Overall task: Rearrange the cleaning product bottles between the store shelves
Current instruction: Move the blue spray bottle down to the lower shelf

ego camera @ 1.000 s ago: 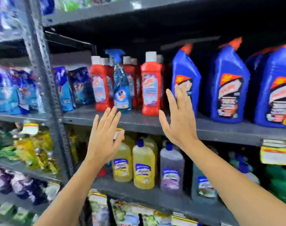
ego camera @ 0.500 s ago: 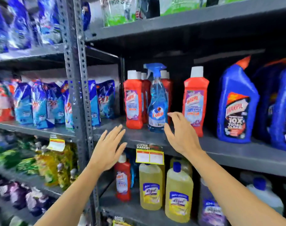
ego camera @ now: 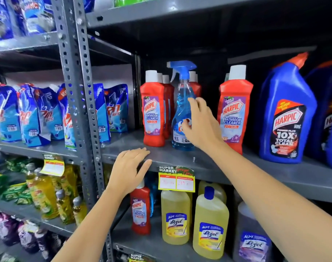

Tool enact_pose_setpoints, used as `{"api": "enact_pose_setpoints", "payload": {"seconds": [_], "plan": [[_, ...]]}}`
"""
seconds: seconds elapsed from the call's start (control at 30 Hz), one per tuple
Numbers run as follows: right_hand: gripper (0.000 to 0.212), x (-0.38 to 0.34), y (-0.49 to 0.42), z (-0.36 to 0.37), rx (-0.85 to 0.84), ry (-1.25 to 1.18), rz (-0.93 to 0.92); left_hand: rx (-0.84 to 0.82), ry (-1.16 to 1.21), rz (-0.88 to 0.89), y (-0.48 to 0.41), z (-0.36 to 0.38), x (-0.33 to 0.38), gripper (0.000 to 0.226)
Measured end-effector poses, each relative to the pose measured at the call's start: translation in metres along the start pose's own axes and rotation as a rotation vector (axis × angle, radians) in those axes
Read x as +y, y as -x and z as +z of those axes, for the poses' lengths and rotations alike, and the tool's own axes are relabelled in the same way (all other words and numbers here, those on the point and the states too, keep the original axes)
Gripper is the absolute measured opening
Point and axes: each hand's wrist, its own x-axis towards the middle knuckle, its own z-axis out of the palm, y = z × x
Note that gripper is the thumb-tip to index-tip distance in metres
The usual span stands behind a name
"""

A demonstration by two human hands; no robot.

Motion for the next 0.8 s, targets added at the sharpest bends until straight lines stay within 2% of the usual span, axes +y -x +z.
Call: {"api": "enact_pose_setpoints", "payload": {"seconds": [0.13,0.27,0.3,0.37,0.47,0.67,0.8], "plan": [[0.076,-0.009,-0.018,0.005,0.085,-0.169,0.145,0.005,0.001,0.019,0.001,-0.001,-0.001,0.052],[0.097,-0.008,-0.031,0.017,-0.002,-0.489,0.460,-0.010,0.007,0.034,0.000,-0.001,-0.003,0.053],[0.097,-0.006,-0.032,0.022,-0.028,-0.533,0.508,-0.012,0.008,0.035,0.000,-0.001,-0.003,0.053],[0.079,-0.002,-0.032,0.029,-0.045,-0.603,0.563,-0.010,0.014,0.038,0.001,-0.001,-0.004,0.053],[0.059,0.000,-0.029,0.030,-0.009,-0.663,0.575,0.004,0.018,0.041,0.001,0.001,-0.002,0.053],[0.059,-0.011,-0.014,0.024,0.105,-0.621,0.497,0.049,0.033,0.044,0.002,0.006,-0.003,0.051],[0.048,-0.032,-0.004,0.003,0.215,-0.763,0.409,0.082,0.034,0.066,0.005,0.009,-0.003,0.047]]}}
